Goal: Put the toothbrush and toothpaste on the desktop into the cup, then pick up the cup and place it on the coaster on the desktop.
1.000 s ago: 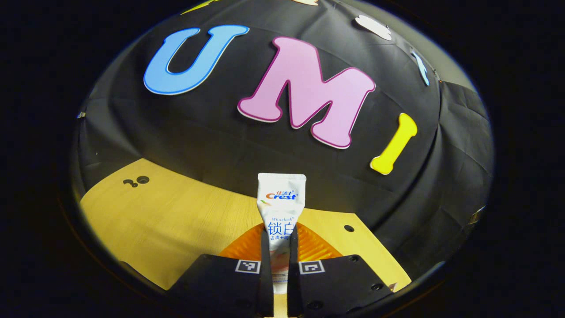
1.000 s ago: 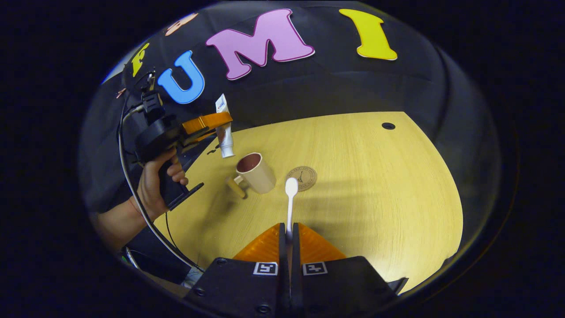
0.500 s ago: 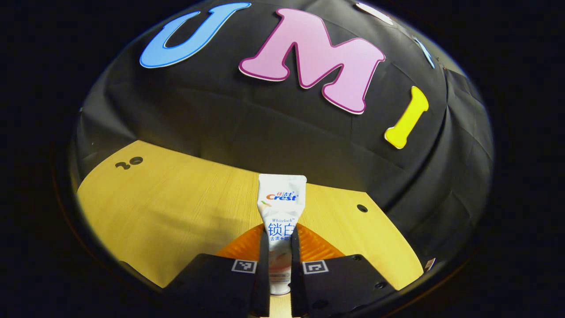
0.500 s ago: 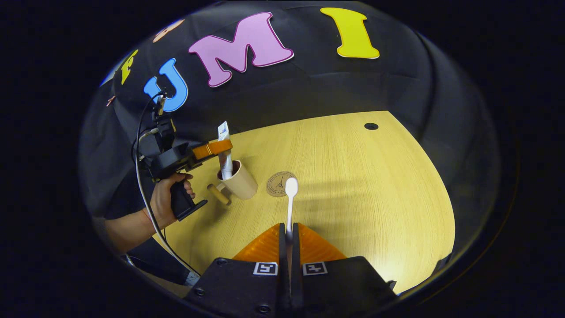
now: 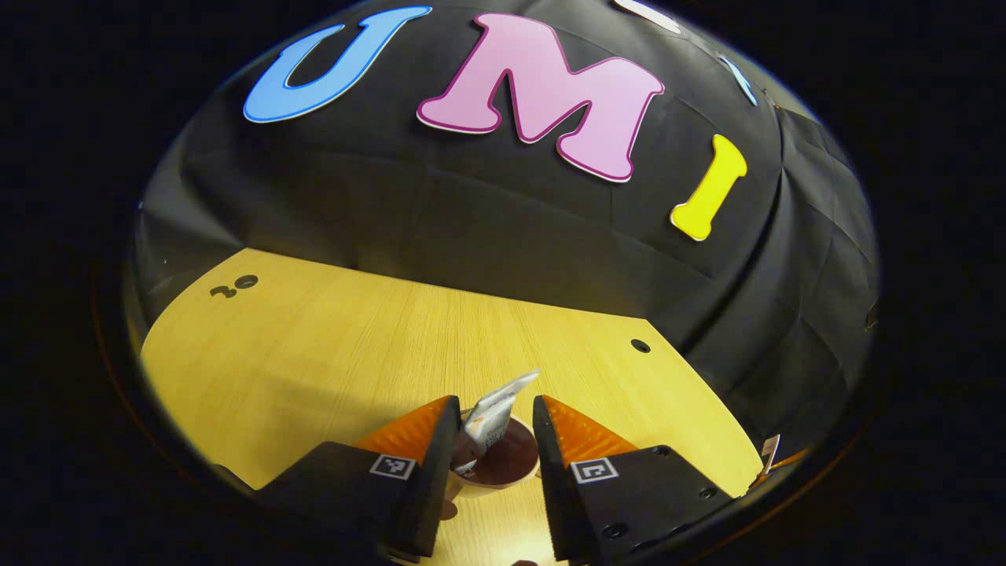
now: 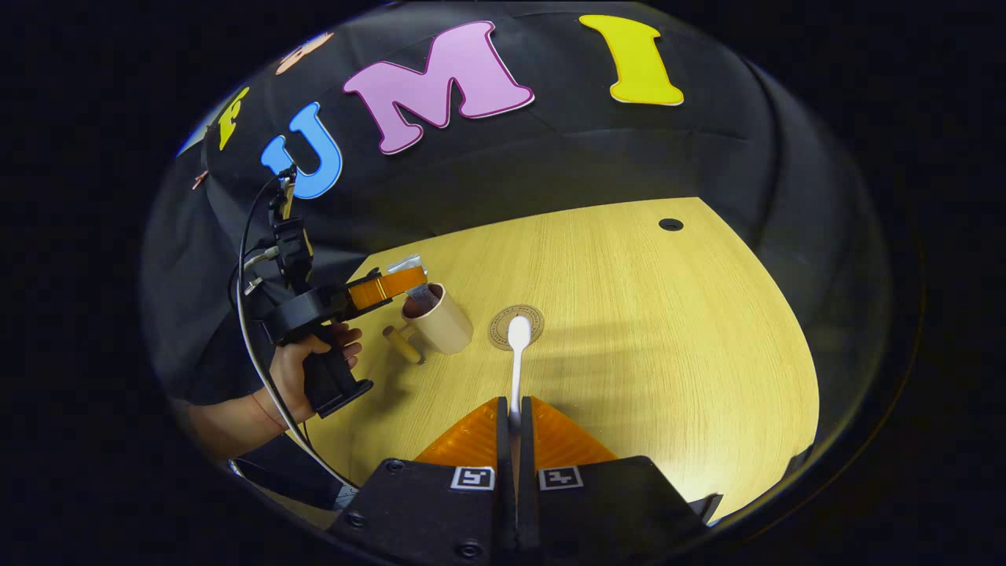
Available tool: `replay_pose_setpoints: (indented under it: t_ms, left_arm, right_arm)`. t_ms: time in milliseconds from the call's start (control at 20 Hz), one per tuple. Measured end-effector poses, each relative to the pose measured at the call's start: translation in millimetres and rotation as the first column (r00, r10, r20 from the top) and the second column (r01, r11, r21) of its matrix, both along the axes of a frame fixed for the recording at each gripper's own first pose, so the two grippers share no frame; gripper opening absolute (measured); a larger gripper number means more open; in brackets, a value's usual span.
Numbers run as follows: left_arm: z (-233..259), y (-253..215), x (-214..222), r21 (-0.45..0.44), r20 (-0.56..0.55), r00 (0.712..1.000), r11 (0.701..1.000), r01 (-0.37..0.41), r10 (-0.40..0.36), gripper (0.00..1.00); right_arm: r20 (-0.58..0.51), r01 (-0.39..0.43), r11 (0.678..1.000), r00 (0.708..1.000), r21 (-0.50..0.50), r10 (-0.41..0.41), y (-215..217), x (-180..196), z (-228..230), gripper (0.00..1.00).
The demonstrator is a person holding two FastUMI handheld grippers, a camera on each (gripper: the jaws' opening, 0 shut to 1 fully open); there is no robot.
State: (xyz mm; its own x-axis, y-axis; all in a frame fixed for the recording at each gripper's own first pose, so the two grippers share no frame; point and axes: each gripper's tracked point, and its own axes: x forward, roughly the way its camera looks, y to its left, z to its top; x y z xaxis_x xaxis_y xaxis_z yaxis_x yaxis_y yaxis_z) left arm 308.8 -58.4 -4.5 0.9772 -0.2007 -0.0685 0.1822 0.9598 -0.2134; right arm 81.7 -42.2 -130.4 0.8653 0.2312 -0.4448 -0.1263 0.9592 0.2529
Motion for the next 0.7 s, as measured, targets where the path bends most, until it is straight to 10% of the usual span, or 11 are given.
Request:
replay_pose_setpoints:
  t_ms: [300,700]
  left_arm:
    - [5.6,20.9,-30.7,0.04,0.011,1.0,0.999,-0.021,0.021,0.87]
    - [2.7,32.7,-119.3,0.091,0.009,1.0,0.996,0.006,-0.006,0.91]
  right_arm:
    - [0.051,-0.003,0.999,0.999,0.05,0.0,24.1,1.4,21.1,0.06]
    - [0.215,-0.069,0.987,0.976,0.147,0.036,74.0,43.8,89.7,0.05]
